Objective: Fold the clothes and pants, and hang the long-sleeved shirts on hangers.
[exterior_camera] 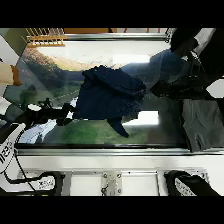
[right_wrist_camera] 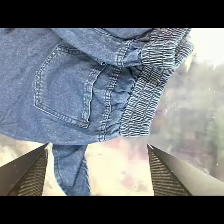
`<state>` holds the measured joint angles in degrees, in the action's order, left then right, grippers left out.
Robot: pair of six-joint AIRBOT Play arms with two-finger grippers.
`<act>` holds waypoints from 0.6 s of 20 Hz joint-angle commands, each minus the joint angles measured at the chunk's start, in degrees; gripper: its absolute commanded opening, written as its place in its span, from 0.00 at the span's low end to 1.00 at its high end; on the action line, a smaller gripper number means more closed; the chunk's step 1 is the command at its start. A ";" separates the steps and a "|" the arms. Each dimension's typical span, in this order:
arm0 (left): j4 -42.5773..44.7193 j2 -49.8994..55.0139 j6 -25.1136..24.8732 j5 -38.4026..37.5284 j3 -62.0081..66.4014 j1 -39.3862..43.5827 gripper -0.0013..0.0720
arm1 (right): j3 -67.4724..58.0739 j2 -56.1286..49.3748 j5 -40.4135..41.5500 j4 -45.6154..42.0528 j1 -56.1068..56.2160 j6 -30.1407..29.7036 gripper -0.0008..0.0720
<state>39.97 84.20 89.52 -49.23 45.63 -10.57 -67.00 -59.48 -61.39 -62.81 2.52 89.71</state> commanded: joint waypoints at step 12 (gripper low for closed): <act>12.22 -0.87 -0.17 -0.76 8.52 7.91 0.03 | 17.59 -7.45 6.16 1.81 0.17 17.49 0.90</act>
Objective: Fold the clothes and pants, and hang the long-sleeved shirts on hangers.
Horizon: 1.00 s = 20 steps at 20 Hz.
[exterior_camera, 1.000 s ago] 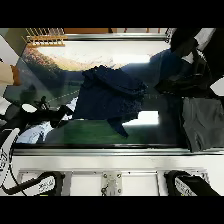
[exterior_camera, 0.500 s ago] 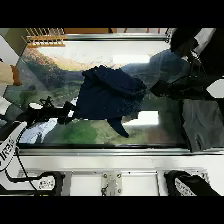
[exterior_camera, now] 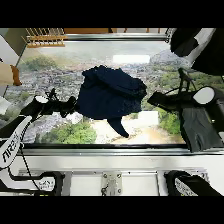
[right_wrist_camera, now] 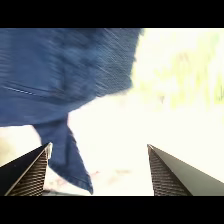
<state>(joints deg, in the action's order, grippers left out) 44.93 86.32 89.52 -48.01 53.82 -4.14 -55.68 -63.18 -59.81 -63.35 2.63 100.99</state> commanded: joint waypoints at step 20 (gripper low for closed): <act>10.51 -9.99 0.52 -4.87 2.08 -0.02 0.03 | 3.67 -19.43 23.04 27.36 6.05 -27.26 0.07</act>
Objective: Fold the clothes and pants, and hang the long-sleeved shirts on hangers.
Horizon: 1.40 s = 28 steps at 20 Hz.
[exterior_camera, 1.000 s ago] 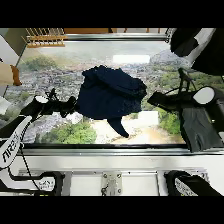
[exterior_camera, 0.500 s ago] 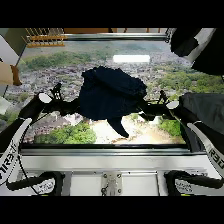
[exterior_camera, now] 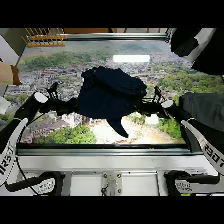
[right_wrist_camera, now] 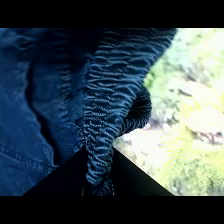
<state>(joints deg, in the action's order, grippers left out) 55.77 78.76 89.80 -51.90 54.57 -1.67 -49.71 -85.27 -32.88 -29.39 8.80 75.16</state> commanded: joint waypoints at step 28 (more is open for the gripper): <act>-0.35 -3.10 4.79 -9.46 55.32 -2.86 0.03 | -14.19 27.30 -35.28 -21.00 -0.24 40.22 0.07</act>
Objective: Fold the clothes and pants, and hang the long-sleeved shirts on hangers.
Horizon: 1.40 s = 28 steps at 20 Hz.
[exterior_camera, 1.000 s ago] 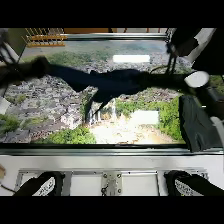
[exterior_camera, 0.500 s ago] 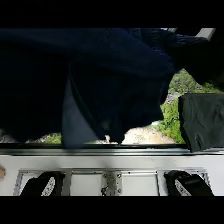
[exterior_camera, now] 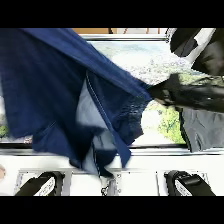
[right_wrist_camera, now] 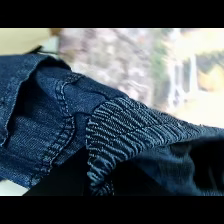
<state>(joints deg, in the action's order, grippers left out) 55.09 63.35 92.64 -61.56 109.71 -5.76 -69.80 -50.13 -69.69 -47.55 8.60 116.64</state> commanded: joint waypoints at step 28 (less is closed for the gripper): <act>6.23 5.44 -1.36 18.05 -69.75 12.17 0.03 | 12.50 -24.15 3.43 -32.20 8.04 -9.86 0.07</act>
<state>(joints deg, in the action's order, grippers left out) 61.98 69.32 91.46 -52.73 51.18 4.03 -60.95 -74.06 -70.28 -79.59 16.03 106.52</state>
